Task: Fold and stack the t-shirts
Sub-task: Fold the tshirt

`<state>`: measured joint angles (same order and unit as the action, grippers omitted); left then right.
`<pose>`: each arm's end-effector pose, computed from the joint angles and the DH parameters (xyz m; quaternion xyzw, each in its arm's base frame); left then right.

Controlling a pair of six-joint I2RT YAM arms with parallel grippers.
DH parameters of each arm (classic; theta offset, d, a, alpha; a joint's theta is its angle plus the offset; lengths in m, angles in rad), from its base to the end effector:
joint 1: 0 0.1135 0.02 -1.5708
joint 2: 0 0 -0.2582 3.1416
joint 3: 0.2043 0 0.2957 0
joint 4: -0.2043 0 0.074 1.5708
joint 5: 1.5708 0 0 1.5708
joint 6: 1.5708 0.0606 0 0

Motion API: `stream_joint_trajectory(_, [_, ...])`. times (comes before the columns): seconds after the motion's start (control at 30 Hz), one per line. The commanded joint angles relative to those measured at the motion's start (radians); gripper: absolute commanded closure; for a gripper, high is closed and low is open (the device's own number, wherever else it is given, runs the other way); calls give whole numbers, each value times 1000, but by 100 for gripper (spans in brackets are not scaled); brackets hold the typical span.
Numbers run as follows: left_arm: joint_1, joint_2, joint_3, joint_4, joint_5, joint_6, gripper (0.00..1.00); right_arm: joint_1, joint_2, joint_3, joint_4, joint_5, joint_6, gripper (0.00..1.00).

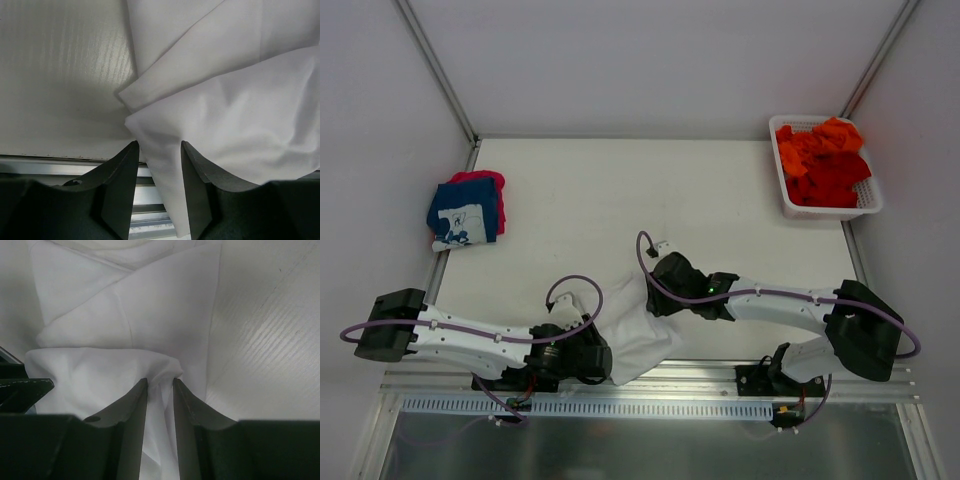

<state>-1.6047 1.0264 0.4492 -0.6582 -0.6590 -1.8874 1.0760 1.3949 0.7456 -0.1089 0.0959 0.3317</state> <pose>0.0302 -0.2029 0.1115 -0.1849 0.9160 -0.2111 0.2866 0.1662 0.2958 0.1481 -0.3160 0.8616 0.2219 0.3294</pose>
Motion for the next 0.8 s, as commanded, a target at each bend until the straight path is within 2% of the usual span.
stream_joint_trajectory(0.0, [-9, -5, -4, 6, -30, -13, 61, 7, 0, 5, 12, -19, 7, 69])
stream_joint_trajectory(0.2, [-6, 20, 3, 9, -30, -3, 59, 21, -34, 15, -28, -9, 3, 59])
stream_joint_trajectory(0.77, [-3, 50, 5, 14, -16, 2, 60, 50, -73, 51, -57, -10, -2, 57])
